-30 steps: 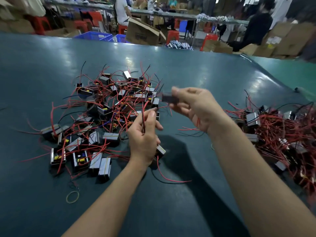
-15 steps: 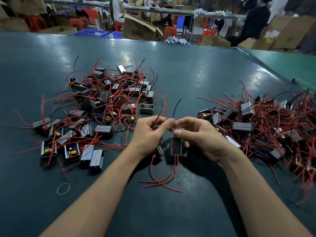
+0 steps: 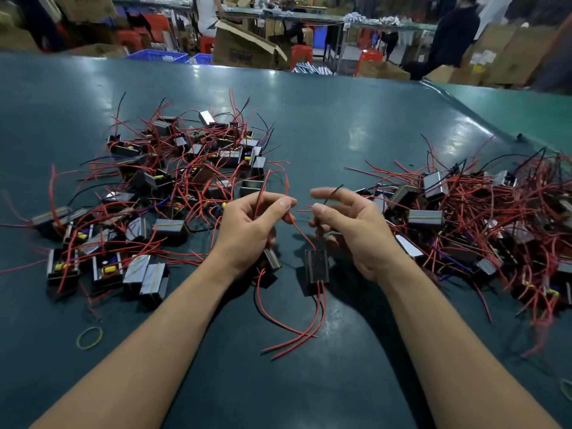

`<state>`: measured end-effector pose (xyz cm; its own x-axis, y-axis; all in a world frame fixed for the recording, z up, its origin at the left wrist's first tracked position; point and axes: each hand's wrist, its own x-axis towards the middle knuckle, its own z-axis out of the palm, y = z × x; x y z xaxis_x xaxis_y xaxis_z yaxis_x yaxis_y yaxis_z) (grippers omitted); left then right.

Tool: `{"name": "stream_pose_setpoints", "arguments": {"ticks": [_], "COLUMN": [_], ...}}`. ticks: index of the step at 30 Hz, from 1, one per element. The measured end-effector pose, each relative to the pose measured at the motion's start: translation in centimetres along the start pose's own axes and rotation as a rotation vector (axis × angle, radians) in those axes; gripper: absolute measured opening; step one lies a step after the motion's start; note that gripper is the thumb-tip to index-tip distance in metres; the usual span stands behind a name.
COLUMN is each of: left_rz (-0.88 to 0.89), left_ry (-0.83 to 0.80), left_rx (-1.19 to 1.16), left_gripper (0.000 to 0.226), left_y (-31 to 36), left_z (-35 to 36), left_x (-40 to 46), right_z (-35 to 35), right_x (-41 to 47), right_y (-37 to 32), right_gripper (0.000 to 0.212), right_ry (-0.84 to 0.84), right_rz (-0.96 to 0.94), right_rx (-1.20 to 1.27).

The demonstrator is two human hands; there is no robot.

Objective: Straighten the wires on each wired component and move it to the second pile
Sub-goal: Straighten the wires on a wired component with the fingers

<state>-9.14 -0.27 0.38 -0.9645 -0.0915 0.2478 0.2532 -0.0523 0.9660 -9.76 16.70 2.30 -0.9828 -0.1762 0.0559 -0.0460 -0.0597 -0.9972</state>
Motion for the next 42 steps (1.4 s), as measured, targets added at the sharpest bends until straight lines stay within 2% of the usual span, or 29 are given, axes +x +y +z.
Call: {"name": "stream_pose_setpoints", "arguments": {"ticks": [6,11,14,16,20,22,25,34,42], "left_rz": [-0.017,-0.02,-0.024,-0.028,-0.031,-0.022,-0.012,0.011,-0.036], "left_ry": [-0.015,-0.03,-0.064,-0.111,-0.162,-0.143,-0.166,-0.058,0.038], "left_rx": [-0.027,-0.047,-0.064,-0.062,0.011,0.091,0.066,0.112,0.145], "left_gripper": [0.011,0.011,0.01,0.007,0.029,0.028,0.018,0.002,0.017], "left_y": [0.1,0.2,0.2,0.3,0.1,-0.1,-0.3,-0.1,-0.4], "left_z": [-0.1,-0.1,-0.2,-0.1,0.2,0.2,0.1,0.1,-0.1], "left_x": [0.1,-0.1,-0.3,-0.5,-0.7,-0.6,-0.6,-0.7,-0.1], "right_z": [0.1,-0.1,0.2,0.6,1.1,1.3,1.6,0.9,-0.6], "right_x": [0.4,0.4,0.3,0.2,0.2,0.1,0.0,0.3,0.6], "right_y": [-0.3,-0.3,-0.3,-0.2,-0.3,-0.3,-0.2,-0.5,-0.4], "right_gripper": [0.014,0.01,0.007,0.014,0.01,0.008,0.011,0.014,0.012], "right_ry": [0.19,0.265,0.2,0.128,0.114,0.106,0.086,0.027,0.152], "right_rz": [-0.186,-0.217,-0.199,-0.181,-0.166,-0.148,-0.153,-0.147,-0.063], "right_rx": [0.026,0.054,0.088,0.091,0.097,0.126,0.15,0.11,0.062]}}
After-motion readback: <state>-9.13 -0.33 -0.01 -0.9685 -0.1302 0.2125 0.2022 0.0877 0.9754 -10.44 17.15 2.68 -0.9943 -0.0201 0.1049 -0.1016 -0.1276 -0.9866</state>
